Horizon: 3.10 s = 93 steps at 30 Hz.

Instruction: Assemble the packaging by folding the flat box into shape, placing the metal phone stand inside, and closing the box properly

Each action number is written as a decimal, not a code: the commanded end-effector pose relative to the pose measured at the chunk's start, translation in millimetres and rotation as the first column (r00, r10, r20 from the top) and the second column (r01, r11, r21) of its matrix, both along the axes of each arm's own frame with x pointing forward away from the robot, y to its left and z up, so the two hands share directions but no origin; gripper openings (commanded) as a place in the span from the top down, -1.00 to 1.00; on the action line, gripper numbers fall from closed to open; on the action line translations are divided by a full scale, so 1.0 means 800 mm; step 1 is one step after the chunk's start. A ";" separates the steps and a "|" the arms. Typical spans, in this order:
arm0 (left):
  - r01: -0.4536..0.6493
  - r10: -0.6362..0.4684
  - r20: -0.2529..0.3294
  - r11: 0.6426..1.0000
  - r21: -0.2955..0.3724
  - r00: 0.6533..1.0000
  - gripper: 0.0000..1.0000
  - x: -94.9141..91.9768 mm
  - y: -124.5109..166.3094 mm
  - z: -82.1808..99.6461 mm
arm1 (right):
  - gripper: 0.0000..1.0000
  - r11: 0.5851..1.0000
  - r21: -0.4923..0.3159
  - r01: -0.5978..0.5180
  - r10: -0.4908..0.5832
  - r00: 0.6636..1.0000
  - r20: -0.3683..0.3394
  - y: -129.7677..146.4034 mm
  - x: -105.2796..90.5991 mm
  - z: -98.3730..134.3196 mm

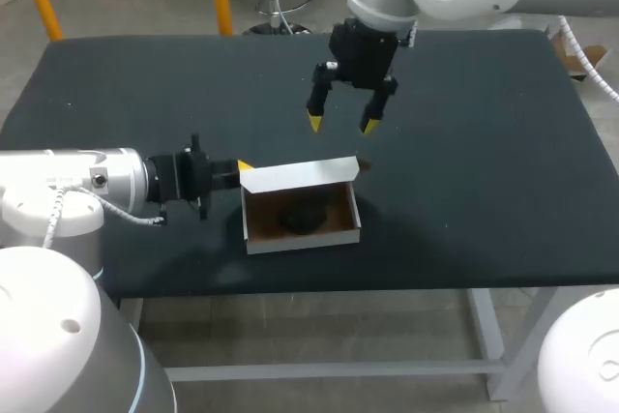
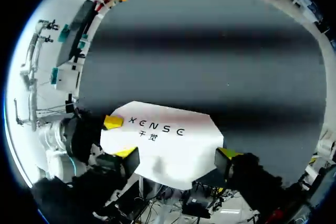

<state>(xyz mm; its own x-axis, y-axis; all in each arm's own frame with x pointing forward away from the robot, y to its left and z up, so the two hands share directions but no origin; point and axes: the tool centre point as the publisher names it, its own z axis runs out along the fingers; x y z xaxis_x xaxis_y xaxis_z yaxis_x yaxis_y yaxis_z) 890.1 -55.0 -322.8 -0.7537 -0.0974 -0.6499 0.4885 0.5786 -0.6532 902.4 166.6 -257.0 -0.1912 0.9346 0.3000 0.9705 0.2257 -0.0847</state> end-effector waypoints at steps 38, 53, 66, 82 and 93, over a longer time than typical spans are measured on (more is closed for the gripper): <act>0.051 -0.058 0.262 0.998 0.034 0.963 1.00 -0.011 -0.007 -0.014 | -0.88 0.985 0.034 0.169 -0.149 0.935 -0.321 -0.021 -0.026 -0.046; 0.053 -0.059 0.272 0.998 0.030 0.960 1.00 -0.011 -0.003 -0.014 | 0.22 0.990 0.035 0.136 -0.113 0.921 -0.374 -0.028 -0.039 -0.067; 0.049 -0.058 0.281 0.998 0.038 0.958 0.82 -0.011 -0.004 -0.015 | 0.21 0.992 0.035 0.119 -0.095 0.913 -0.397 -0.030 -0.046 -0.080; 0.031 -0.045 0.283 0.998 0.051 0.958 0.47 -0.014 -0.002 -0.012 | 0.22 0.996 0.038 0.078 -0.056 0.915 -0.400 -0.027 -0.049 -0.092; -0.005 -0.025 0.303 0.995 0.099 0.953 0.16 -0.038 0.031 -0.005 | 0.22 0.996 0.043 0.072 -0.049 0.915 -0.400 -0.030 -0.045 -0.096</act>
